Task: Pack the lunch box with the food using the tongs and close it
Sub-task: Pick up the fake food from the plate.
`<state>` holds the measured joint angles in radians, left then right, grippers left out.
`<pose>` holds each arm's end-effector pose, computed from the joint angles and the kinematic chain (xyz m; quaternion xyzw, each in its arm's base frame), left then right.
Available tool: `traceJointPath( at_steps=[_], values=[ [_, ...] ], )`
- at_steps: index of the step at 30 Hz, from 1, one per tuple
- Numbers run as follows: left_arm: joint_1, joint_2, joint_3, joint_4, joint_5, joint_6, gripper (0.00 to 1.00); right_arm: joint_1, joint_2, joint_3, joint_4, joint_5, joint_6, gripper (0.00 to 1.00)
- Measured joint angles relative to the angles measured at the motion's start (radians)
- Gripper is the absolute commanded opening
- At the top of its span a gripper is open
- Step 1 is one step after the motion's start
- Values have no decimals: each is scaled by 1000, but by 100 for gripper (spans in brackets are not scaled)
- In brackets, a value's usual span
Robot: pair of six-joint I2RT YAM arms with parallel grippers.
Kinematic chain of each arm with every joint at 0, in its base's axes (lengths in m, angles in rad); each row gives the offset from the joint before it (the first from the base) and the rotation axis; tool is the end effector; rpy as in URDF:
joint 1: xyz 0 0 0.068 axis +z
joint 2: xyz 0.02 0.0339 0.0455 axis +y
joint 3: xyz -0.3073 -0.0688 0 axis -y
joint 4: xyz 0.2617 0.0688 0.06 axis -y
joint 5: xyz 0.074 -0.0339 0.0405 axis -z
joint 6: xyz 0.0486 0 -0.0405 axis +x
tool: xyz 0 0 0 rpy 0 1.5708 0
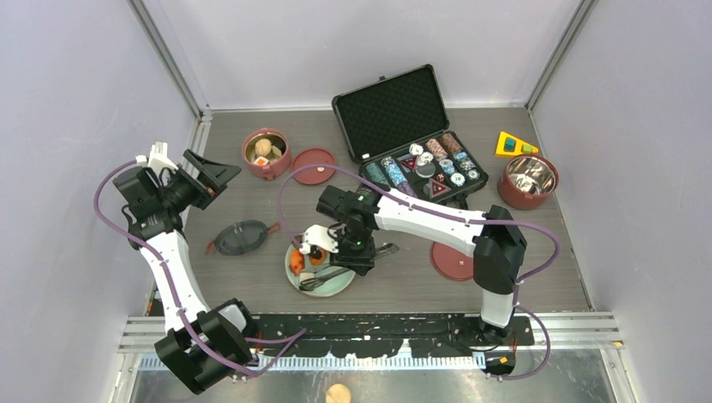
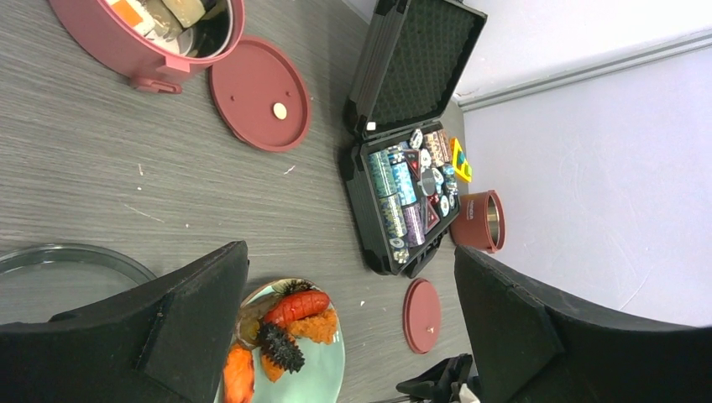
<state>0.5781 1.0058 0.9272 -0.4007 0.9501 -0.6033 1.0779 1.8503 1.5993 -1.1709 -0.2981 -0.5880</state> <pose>0.1990 0.0826 0.3651 -0.2261 0.7635 -0.3967 0.4566 0.1725 0.3513 0.2829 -0.7371 0.6552 0.1615 0.0354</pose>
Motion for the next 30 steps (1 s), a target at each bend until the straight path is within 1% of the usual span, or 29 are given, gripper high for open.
traceJointPath(
  at_steps=[6, 9, 12, 16, 18, 23, 30],
  values=[
    [0, 0, 0, 0, 6, -3, 95, -52, -26, 82, -29, -59, 22, 28],
    [0, 0, 0, 1, 11, -11, 95, -121, -38, 151, -24, -99, 54, 27],
    [0, 0, 0, 3, 12, -17, 95, -209, -45, 200, 43, -115, 129, 25],
    [0, 0, 0, 9, 13, -18, 95, -298, -28, 261, 150, -73, 237, 25],
    [0, 0, 0, 11, 13, -18, 95, -320, 7, 322, 186, -44, 277, 24],
    [0, 0, 0, 28, 14, -25, 95, -329, 183, 531, 281, 10, 355, 25],
    [0, 0, 0, 54, 17, -39, 95, -327, 459, 780, 317, 28, 431, 25]
  ],
)
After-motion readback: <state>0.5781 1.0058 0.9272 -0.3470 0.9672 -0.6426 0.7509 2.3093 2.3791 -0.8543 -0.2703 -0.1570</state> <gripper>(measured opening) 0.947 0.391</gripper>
